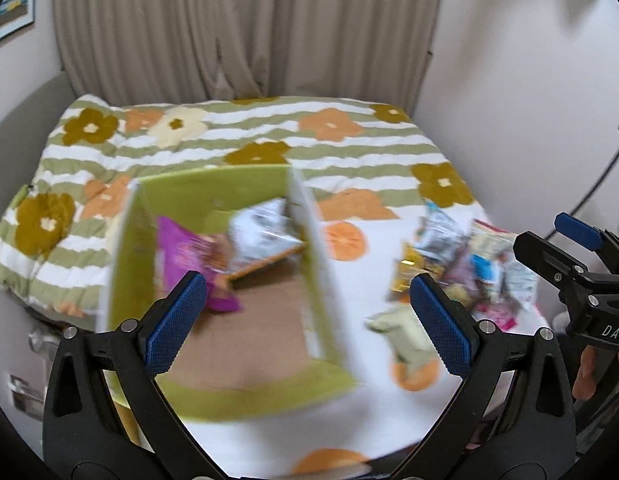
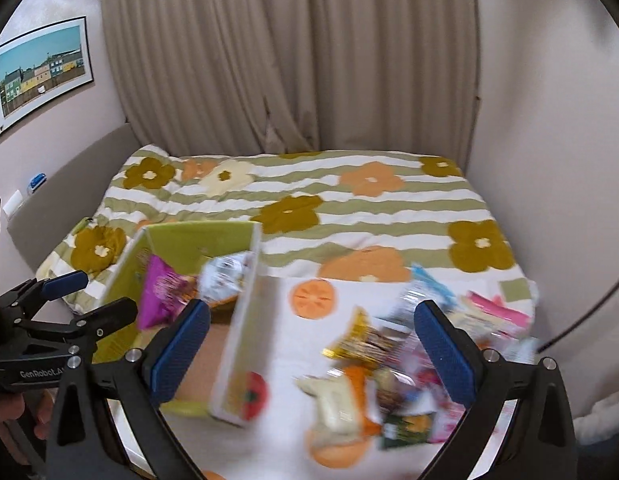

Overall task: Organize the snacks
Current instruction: 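Move both tools back over the snack pile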

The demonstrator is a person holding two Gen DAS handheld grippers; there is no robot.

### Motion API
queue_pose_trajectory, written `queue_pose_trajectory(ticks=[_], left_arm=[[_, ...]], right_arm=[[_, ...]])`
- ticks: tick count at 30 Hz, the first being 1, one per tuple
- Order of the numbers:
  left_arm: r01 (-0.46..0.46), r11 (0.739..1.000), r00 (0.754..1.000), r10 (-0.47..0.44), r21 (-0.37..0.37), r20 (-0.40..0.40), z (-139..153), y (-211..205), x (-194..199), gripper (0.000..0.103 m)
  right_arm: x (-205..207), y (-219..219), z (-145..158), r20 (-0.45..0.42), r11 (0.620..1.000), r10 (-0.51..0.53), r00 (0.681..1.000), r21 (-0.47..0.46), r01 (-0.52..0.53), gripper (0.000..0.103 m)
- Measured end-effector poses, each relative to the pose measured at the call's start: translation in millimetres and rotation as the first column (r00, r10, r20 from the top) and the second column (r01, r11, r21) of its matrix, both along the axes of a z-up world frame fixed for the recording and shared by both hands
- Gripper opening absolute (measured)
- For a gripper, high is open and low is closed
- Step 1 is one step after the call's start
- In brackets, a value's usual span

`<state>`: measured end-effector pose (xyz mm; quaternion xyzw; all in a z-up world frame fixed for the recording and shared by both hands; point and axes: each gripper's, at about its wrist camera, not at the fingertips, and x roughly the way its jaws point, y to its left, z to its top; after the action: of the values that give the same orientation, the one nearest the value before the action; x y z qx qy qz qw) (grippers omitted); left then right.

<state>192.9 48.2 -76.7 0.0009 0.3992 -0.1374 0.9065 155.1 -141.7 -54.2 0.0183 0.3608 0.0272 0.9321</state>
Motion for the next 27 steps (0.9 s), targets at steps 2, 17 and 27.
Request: queue_pose_trajectory(ticks=[2,17,27], left_arm=[[0.018,1.000,1.000,-0.018,-0.008,-0.003,-3,-26,-10,0.101],[0.166,0.986,0.986,-0.166,0.010,-0.024,-67,-186,-40,0.101],[0.187,0.979,0.981,-0.181,0.078,-0.073,-138,-230,-7,0.101]], right_arm=[[-13,-24,1,0.003,1.000,-0.013,1.000,-0.019,0.013,0.102],[-63,-165,-33,-0.013,0.994,-0.104,0.995,-0.032,0.103,0.102],[-47,-203,-91,-0.076,0.985,-0.172,0.982,0.001,0.173,0.102]])
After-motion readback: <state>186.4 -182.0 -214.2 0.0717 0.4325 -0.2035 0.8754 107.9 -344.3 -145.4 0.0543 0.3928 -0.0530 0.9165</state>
